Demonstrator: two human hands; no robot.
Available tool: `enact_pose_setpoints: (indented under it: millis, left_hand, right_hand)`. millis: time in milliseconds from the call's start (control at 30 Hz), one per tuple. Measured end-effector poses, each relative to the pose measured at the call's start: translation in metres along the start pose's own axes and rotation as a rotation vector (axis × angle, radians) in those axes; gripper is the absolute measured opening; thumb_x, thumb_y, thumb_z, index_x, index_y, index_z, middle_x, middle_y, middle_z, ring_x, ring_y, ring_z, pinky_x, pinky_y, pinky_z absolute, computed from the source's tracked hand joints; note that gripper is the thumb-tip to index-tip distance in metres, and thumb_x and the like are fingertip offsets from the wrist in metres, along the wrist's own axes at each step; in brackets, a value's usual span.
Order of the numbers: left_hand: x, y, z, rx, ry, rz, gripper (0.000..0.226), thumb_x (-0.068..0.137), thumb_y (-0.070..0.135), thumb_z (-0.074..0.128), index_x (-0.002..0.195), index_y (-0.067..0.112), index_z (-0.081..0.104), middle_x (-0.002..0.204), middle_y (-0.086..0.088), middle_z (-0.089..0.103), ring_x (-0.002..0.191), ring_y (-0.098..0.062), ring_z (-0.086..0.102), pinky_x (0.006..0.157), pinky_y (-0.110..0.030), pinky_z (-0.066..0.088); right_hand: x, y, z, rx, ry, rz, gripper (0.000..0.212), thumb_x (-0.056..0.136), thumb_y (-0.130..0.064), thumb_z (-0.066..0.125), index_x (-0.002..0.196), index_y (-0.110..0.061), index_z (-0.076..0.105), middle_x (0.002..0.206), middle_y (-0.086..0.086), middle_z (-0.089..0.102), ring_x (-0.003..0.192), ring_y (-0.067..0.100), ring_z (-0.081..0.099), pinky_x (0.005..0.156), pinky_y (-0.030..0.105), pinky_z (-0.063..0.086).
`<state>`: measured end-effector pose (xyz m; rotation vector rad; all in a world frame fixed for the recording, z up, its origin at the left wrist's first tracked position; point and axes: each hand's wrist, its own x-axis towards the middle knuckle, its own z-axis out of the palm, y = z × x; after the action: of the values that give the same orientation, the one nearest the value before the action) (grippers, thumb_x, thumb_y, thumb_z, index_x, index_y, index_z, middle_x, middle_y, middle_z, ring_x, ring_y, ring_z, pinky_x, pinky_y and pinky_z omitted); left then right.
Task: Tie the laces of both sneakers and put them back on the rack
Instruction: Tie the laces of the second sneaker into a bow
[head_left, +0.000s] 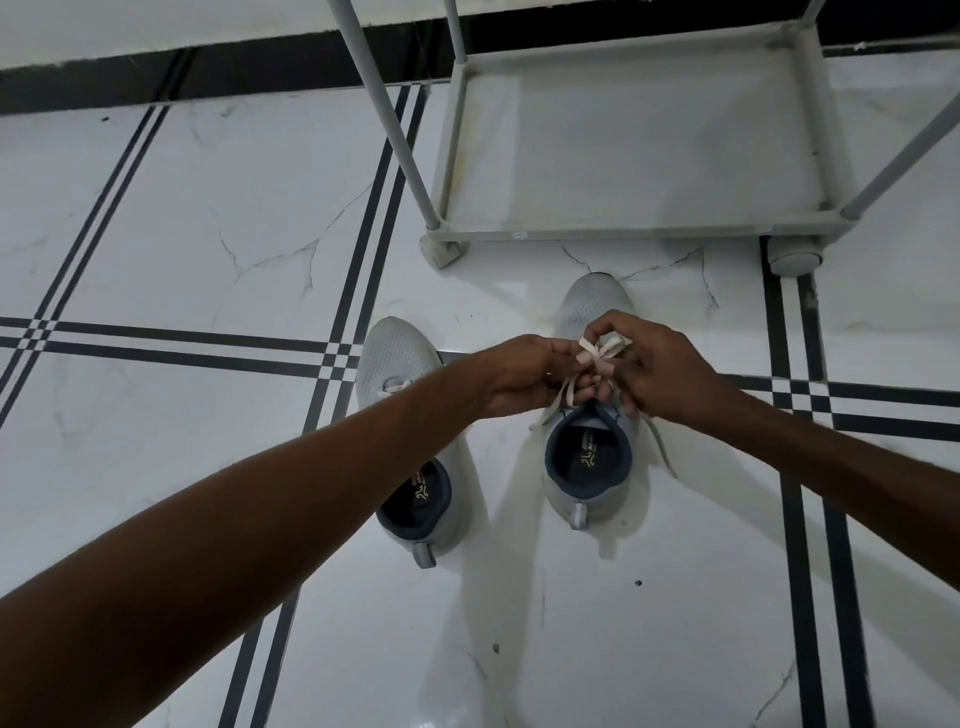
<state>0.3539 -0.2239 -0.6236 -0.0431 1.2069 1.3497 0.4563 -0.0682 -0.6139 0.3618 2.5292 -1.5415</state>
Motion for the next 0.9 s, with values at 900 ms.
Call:
enact_pose_setpoints:
  millis: [900]
  left_hand:
    - [0.004, -0.008, 0.008, 1.197, 0.488, 0.699, 0.007, 0.071, 0.008, 0.079, 0.073, 0.009, 0.072, 0.079, 0.001, 0.062, 0.071, -0.016, 0.058, 0.063, -0.029, 0.044]
  right_hand:
    - [0.012, 0.021, -0.005, 0.399, -0.092, 0.389, 0.012, 0.091, -0.004, 0.063, 0.088, -0.007, 0.075, 0.066, 0.011, 0.070, 0.044, 0.011, 0.055, 0.045, 0.019, 0.046]
